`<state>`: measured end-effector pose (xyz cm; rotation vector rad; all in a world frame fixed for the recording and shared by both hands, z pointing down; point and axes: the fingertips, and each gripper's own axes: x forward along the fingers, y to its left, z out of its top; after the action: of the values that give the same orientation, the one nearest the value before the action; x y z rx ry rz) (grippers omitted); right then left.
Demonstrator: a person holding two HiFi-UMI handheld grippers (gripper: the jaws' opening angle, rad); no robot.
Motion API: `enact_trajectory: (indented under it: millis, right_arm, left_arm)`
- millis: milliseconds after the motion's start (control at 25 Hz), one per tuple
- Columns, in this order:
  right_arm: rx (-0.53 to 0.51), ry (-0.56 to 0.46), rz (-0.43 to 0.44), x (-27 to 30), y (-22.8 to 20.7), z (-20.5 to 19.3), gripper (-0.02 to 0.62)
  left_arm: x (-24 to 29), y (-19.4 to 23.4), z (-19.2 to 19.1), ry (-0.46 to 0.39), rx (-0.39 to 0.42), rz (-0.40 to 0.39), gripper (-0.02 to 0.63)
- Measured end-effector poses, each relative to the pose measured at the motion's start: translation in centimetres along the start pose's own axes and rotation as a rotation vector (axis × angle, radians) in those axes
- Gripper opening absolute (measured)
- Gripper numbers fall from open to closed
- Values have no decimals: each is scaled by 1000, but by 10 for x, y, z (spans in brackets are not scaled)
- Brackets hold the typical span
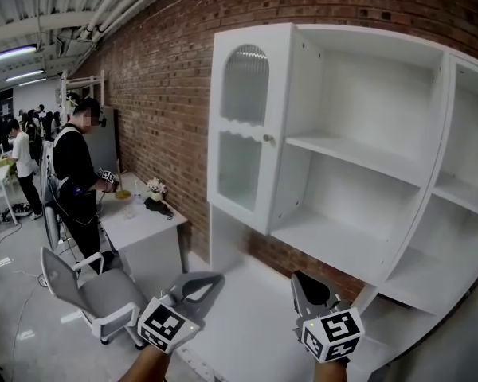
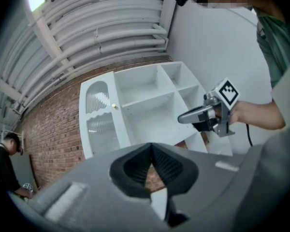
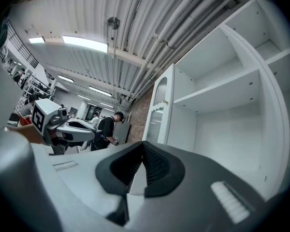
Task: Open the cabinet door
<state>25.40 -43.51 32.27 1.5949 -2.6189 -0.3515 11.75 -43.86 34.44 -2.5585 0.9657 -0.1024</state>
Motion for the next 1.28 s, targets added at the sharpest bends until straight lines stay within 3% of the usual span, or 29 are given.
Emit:
enact_trajectory:
  millis: [560,1280]
  right_arm:
    - [-13,37,-95,25,-9,-3,6]
    - [-12,90,-203,94,16,-17,6]
  left_arm:
    - [23,37,-8,-55,-15,-70,2]
    - [23,108,-42,-114,-36,-182,2]
